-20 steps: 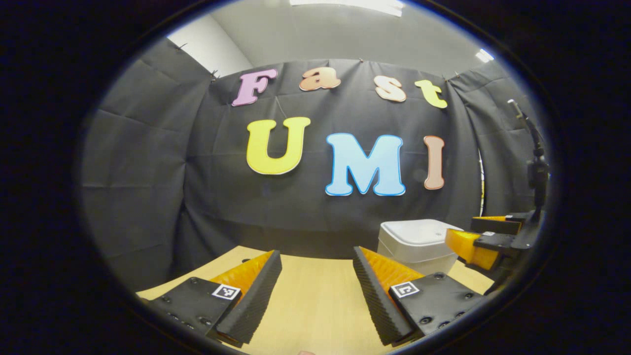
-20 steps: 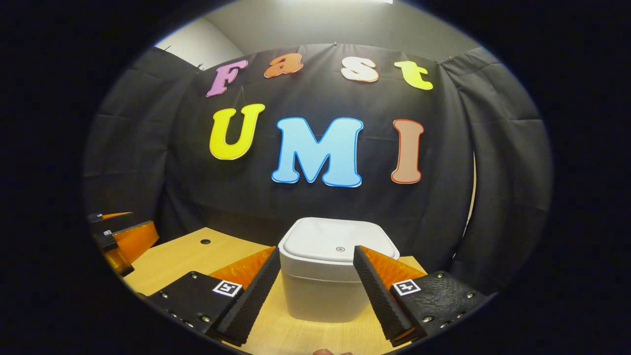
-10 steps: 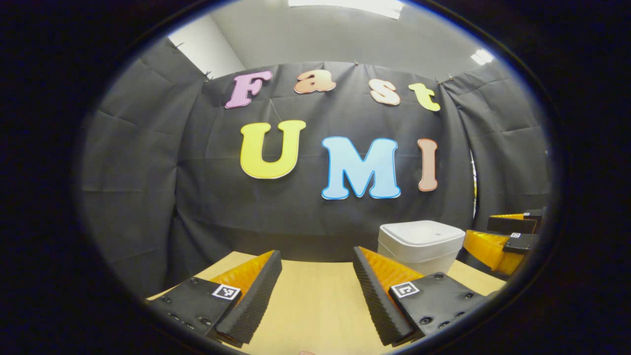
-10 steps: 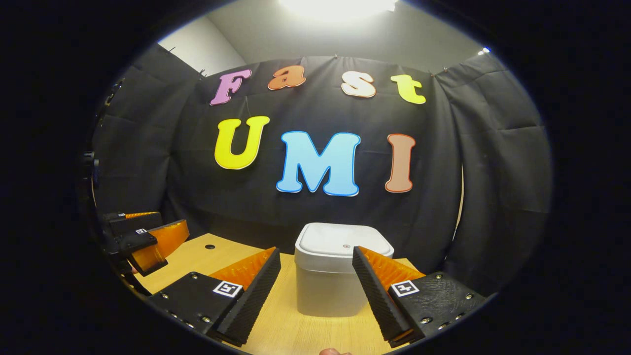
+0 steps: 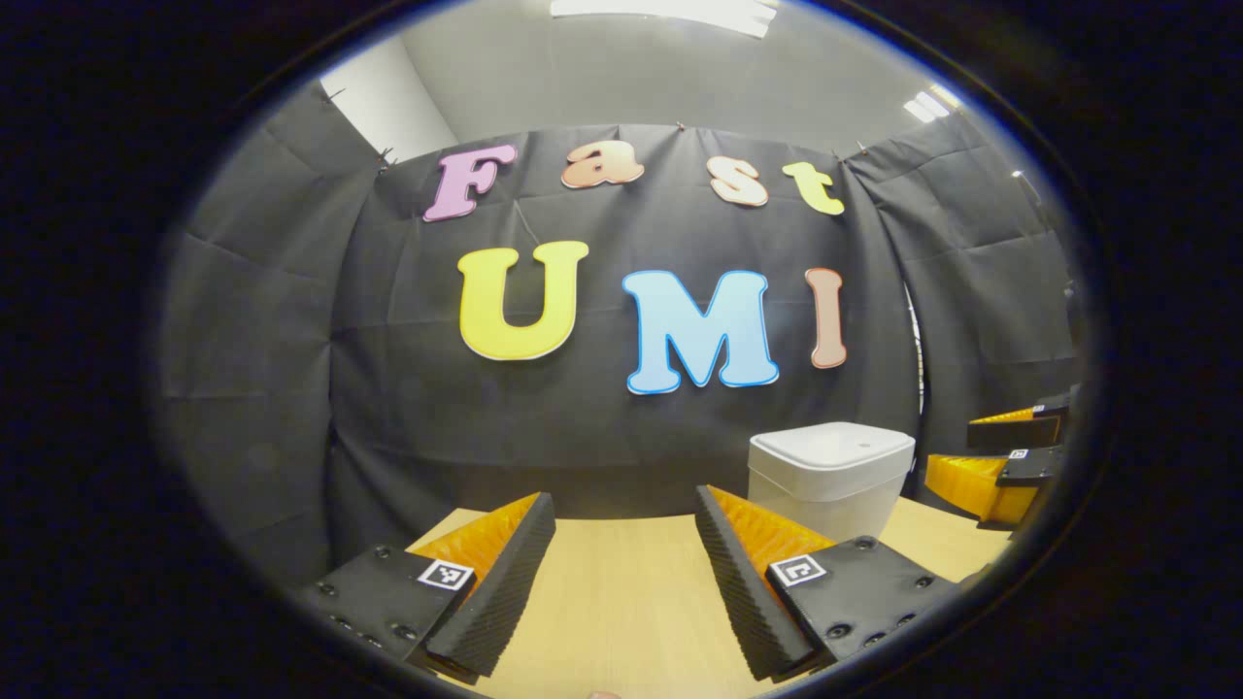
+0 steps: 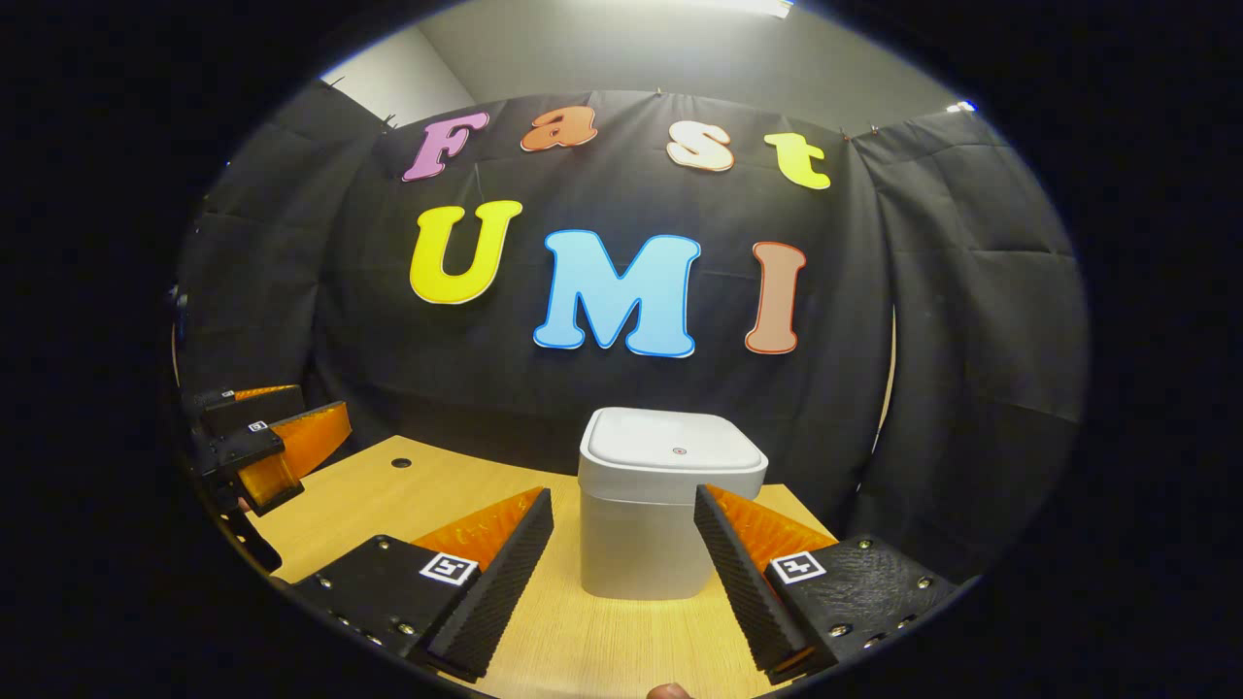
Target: Press the lid of the desktop garbage bin to open it, pick up the crumpled paper on the desktop and throw it into the bin, then pick up the pop can on the desktop and drop it into the bin, and finally close the garbage bin lid.
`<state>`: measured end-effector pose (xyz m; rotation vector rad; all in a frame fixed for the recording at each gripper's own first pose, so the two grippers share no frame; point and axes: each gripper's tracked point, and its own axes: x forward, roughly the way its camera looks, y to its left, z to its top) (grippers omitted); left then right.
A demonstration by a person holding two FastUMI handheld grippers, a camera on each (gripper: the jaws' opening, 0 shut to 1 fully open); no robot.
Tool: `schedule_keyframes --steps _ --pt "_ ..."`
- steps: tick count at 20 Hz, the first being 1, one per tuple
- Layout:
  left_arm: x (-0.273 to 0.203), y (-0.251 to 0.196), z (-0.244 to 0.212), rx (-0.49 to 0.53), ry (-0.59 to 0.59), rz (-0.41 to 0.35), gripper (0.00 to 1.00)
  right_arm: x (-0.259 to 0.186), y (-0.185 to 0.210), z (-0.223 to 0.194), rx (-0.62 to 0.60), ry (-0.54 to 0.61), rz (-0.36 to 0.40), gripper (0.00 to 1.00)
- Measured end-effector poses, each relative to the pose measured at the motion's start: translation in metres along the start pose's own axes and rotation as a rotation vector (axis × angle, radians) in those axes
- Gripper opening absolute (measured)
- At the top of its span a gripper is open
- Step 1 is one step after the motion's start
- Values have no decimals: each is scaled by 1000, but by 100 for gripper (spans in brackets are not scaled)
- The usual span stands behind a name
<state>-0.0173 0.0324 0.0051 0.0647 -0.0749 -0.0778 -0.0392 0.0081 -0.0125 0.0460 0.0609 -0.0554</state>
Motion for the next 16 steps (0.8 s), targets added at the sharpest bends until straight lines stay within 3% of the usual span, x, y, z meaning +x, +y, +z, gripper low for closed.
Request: schedule_keyframes --steps 6,16 --pt "-3 -10 1 -19 -27 -27 95 -7 16 10 4 -32 42 95" --pt "-2 -53 -4 -27 -24 39 95 -6 -13 11 -53 -44 117 95"
